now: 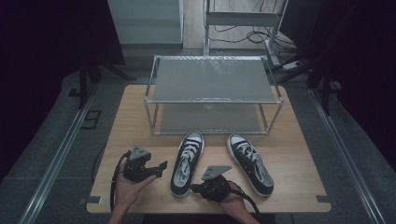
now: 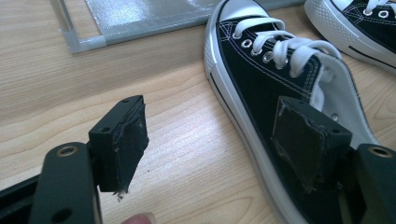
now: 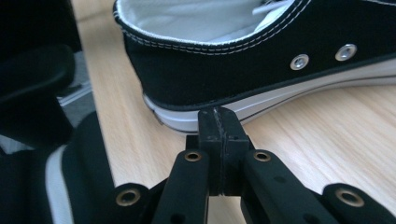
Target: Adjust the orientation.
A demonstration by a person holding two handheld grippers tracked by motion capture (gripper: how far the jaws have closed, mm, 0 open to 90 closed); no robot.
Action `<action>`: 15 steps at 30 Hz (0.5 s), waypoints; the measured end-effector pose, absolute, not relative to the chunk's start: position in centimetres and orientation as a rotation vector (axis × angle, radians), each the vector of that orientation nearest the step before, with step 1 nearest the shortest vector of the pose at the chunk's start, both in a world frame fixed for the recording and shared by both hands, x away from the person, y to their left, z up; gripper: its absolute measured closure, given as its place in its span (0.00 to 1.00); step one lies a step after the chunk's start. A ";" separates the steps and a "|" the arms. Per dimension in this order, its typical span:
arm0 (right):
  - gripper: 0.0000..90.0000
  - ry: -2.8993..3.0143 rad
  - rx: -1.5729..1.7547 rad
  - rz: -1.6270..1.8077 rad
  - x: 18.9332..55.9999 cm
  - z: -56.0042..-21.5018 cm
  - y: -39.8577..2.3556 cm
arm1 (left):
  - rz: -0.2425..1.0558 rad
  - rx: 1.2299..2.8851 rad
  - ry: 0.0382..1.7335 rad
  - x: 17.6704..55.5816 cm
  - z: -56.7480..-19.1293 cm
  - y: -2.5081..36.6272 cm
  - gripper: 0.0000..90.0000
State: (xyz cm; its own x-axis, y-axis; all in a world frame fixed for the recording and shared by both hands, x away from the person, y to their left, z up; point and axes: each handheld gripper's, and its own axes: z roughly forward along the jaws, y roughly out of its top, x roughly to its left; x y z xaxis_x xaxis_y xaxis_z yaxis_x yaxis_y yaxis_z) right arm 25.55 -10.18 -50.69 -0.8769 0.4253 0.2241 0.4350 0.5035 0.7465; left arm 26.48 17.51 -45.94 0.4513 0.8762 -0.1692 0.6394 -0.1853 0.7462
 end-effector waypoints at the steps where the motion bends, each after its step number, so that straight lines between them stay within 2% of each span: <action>1: 1.00 -2.703 -0.777 -1.351 25.6 -50.7 -10.0 | 0.381 1.914 1.274 26.5 -45.9 17.6 0.29; 11: 1.00 -2.671 -0.719 -1.395 26.0 -51.2 -6.9 | 0.389 1.911 1.274 26.4 -45.6 18.0 0.29; 15: 0.93 -2.694 -0.736 -1.421 25.8 -50.5 -8.2 | 0.385 1.911 1.275 26.5 -45.4 18.1 0.28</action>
